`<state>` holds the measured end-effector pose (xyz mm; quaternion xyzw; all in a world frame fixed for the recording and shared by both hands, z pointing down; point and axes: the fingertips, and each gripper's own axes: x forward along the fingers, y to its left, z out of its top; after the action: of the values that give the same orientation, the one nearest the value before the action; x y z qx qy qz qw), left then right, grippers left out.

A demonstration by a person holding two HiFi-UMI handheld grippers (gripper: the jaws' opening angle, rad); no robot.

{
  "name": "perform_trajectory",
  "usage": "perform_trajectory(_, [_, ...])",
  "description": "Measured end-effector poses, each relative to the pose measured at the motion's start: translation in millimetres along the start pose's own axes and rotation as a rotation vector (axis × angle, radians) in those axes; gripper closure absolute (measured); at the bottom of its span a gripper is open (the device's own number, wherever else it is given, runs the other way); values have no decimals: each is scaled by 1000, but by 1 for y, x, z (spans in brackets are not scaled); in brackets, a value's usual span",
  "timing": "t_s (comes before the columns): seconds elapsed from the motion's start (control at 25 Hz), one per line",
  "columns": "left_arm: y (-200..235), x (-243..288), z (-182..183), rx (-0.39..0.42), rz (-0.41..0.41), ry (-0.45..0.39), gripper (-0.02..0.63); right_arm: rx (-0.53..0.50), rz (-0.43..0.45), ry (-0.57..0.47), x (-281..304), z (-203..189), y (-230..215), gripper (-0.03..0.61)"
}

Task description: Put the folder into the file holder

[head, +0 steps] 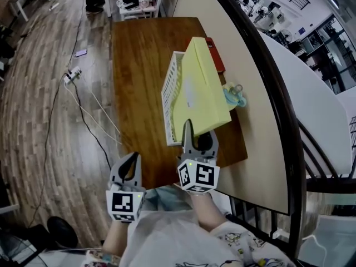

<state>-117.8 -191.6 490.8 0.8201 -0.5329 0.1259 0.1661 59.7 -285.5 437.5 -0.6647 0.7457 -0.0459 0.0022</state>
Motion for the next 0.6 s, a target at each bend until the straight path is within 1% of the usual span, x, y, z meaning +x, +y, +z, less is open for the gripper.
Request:
perform_trajectory(0.2, [0, 3, 0, -18, 1, 1, 609, -12, 3, 22, 0, -11, -1, 403])
perform_trajectory(0.36, [0, 4, 0, -1, -1, 6, 609, -29, 3, 54, 1, -20, -2, 400])
perform_trajectory(0.6, [-2, 4, -2, -13, -3, 4, 609, -51, 6, 103, 0, -35, -1, 396])
